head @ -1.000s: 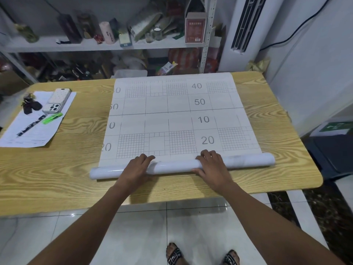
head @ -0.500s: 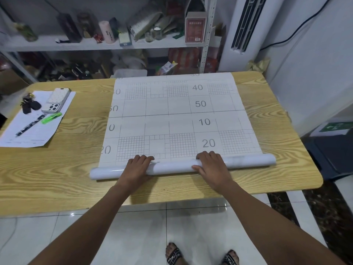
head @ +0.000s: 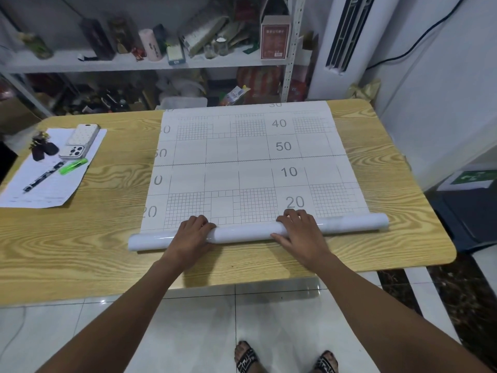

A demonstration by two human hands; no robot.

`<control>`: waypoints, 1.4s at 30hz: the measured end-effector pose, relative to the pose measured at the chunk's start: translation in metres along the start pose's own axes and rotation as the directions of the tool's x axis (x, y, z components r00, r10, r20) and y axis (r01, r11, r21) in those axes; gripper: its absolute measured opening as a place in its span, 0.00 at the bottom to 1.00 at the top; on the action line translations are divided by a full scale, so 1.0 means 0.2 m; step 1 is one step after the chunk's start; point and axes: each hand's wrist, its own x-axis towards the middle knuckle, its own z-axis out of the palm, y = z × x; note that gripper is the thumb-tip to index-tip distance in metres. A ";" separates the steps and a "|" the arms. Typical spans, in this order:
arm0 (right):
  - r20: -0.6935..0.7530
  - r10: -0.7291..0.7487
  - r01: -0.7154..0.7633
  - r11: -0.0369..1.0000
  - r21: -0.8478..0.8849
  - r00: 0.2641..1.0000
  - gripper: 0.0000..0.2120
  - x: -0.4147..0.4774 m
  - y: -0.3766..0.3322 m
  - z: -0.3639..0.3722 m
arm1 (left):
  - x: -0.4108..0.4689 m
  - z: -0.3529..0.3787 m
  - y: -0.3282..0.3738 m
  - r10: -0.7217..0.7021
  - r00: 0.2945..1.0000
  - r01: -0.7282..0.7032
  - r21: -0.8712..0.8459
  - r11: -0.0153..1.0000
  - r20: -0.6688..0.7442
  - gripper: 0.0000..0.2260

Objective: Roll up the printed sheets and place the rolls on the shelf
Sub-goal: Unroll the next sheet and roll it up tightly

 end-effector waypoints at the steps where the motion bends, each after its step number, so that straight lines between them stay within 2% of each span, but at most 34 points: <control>1: -0.004 0.001 -0.001 1.000 -0.008 1.000 0.27 0.00 0.00 0.00 | 0.00 -0.01 0.00 -0.005 1.000 0.005 0.008 1.000 0.002 0.24; 6: -0.007 -0.005 0.005 1.000 -0.011 1.000 0.28 -0.01 0.00 0.00 | 0.01 -0.02 0.01 -0.072 0.996 0.072 -0.009 0.997 0.051 0.32; 11: 0.005 -0.025 0.025 1.000 0.011 1.000 0.32 -0.02 0.00 0.00 | 0.02 -0.03 0.03 -0.186 0.976 0.197 -0.101 0.975 0.113 0.27; 17: -0.014 -0.043 0.043 0.997 0.058 0.999 0.30 -0.03 0.00 0.00 | 0.00 -0.04 0.00 -0.137 0.984 0.144 -0.062 0.988 0.111 0.14; 27: -0.044 -0.025 0.025 1.000 -0.003 0.999 0.28 -0.05 -0.02 0.02 | -0.06 -0.05 0.02 -0.062 0.996 0.064 -0.023 0.998 0.057 0.13; 31: -0.015 -0.012 0.011 1.000 -0.028 1.000 0.29 -0.07 -0.02 0.02 | -0.07 -0.06 0.03 -0.074 0.995 0.074 0.005 0.997 0.070 0.12; 36: 0.022 -0.010 0.009 0.999 0.039 1.000 0.32 -0.09 -0.02 0.02 | -0.07 -0.06 0.06 -0.143 0.981 0.151 -0.057 0.987 0.131 0.17; 42: 0.028 -0.034 0.032 0.997 0.070 0.999 0.27 -0.09 0.00 0.03 | -0.08 -0.05 0.05 -0.153 0.980 0.161 -0.052 0.986 0.131 0.10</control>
